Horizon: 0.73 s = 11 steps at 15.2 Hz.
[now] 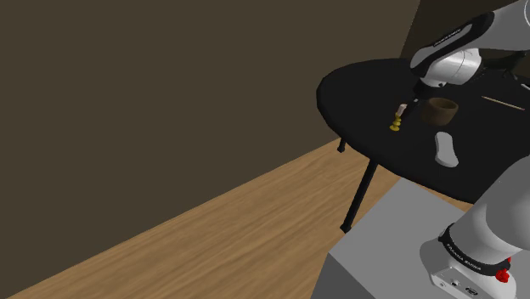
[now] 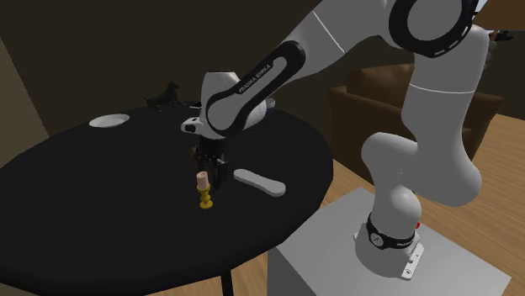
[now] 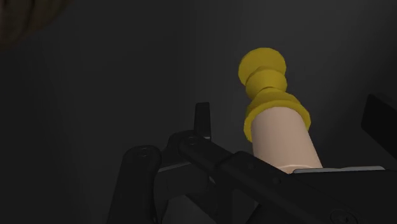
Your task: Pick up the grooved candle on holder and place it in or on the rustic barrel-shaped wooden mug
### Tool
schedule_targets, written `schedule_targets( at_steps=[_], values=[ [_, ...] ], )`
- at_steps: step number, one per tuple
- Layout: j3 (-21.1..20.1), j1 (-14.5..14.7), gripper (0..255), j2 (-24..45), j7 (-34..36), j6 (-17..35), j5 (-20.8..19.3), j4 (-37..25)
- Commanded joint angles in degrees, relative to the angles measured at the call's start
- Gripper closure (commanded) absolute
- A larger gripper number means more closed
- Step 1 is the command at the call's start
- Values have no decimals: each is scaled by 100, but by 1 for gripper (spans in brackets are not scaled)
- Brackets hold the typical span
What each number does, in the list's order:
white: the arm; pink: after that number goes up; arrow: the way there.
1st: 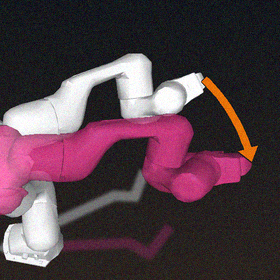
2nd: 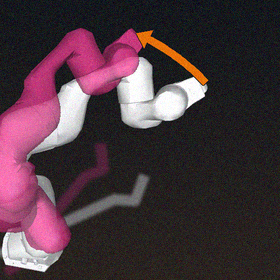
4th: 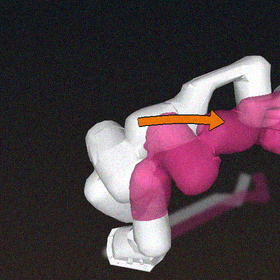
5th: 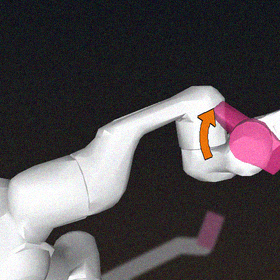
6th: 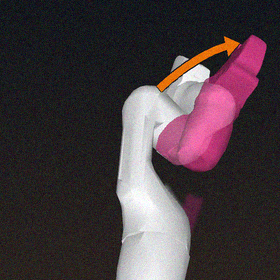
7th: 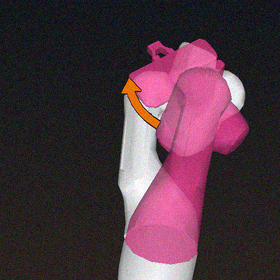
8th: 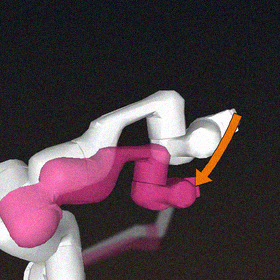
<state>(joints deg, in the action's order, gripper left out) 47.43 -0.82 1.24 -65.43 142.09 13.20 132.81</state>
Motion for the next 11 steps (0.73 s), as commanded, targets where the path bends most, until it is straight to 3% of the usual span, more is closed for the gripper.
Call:
schedule_targets(
  at_steps=[1, 9, 10, 11],
  values=[
    [-21, -9, 0, 228, -226, 120, 312, -9],
    [-43, -24, 0, 282, -278, 149, 388, -9],
    [-43, -24, 255, 282, -279, 149, 388, -9],
    [-43, -24, 255, 282, -279, 149, 388, -9]
  ],
)
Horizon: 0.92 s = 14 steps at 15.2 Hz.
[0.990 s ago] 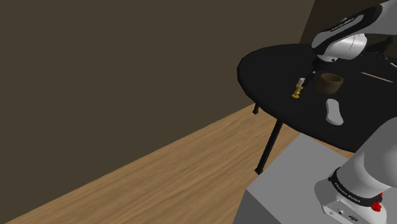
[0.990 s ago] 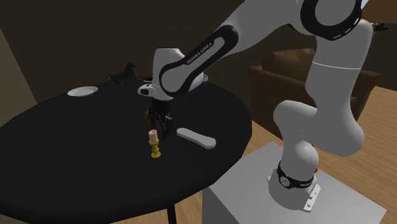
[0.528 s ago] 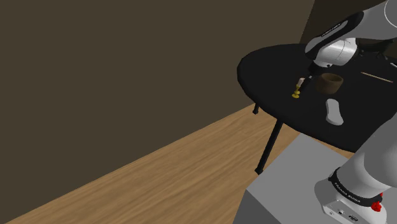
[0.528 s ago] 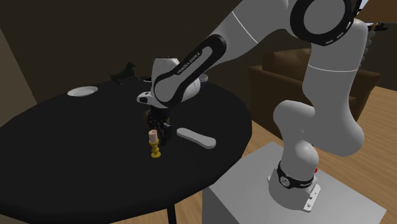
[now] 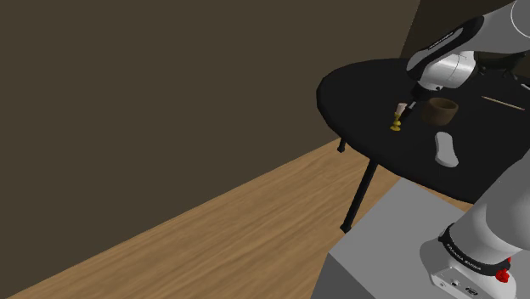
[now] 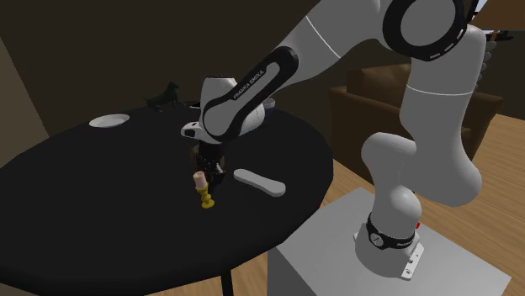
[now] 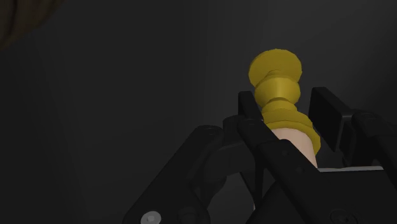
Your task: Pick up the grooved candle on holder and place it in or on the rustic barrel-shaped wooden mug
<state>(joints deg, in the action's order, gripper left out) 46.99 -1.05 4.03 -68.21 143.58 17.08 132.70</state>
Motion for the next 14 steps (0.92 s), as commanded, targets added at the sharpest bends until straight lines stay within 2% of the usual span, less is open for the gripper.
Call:
schedule_targets(
  at_steps=[1, 8, 14],
  values=[
    [0, -1, 255, 3, 0, 1, 0, 2],
    [0, -1, 255, 3, 0, 1, 0, 2],
    [64, 47, 255, -446, 495, -374, -644, -129]
  ],
)
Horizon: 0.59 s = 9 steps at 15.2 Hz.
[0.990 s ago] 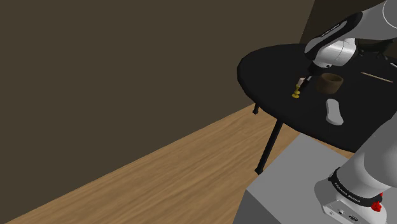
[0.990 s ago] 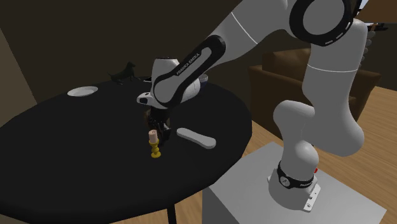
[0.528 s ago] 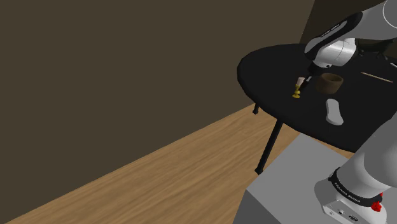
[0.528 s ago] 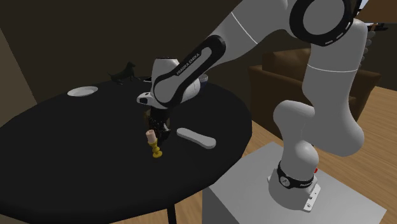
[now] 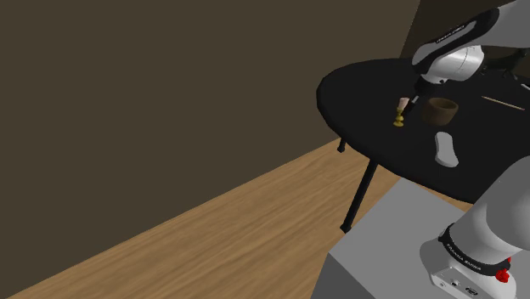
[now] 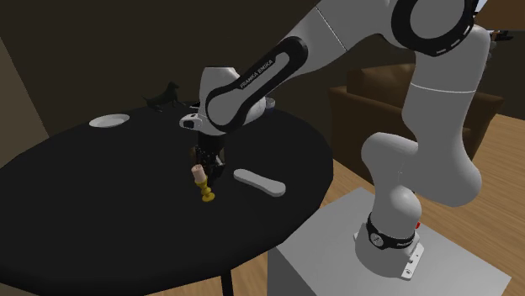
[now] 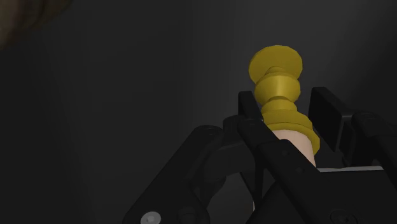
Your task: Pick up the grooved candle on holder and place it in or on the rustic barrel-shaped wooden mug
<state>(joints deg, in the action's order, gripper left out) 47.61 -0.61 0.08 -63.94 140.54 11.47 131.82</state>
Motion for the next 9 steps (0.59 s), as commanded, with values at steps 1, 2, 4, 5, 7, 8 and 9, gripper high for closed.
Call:
schedule_targets(
  at_steps=[1, 2, 4, 5, 7, 8, 9],
  values=[
    [0, 2, 255, -120, 140, -137, -176, -69],
    [-4, 0, 255, -187, 209, -206, -265, -99],
    [-20, -10, 255, -315, 338, -346, -427, -163],
    [-31, -16, 255, -376, 398, -417, -502, -197],
    [-57, -30, 255, -492, 508, -562, -638, -270],
    [-71, -38, 255, -546, 559, -636, -700, -309],
    [-85, -45, 255, -599, 608, -710, -759, -349]
  ],
)
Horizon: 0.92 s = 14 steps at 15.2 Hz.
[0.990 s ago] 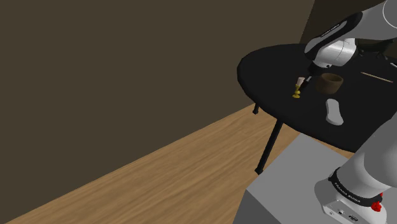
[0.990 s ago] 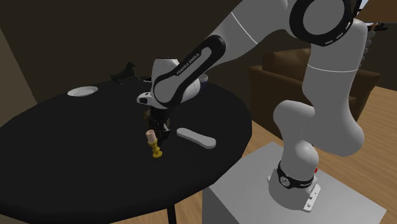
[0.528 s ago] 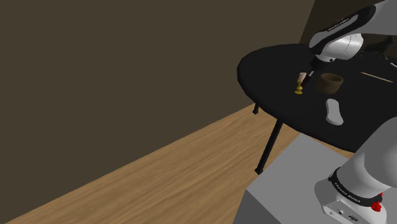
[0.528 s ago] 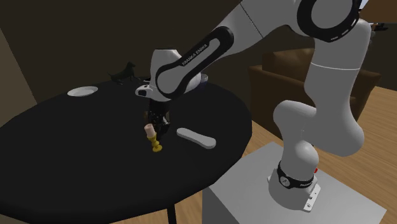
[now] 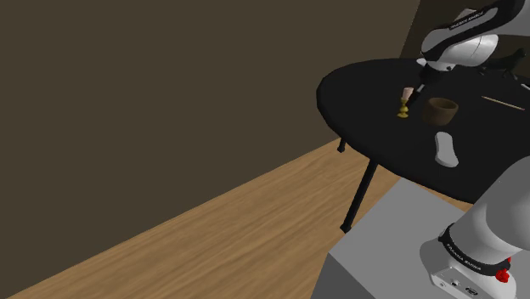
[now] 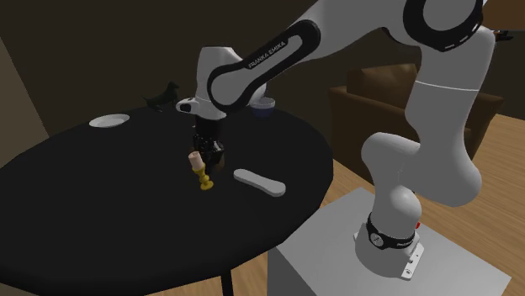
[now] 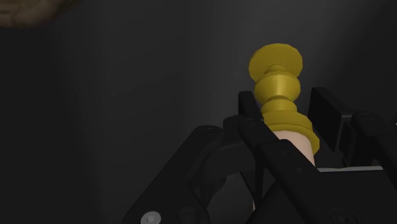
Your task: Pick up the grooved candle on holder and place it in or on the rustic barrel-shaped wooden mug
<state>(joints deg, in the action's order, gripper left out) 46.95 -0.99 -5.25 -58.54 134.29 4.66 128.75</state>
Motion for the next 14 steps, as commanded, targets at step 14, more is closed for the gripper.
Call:
schedule_targets(
  at_steps=[14],
  values=[
    [-248, -89, 255, -591, 520, -1148, -577, -736]
  ],
)
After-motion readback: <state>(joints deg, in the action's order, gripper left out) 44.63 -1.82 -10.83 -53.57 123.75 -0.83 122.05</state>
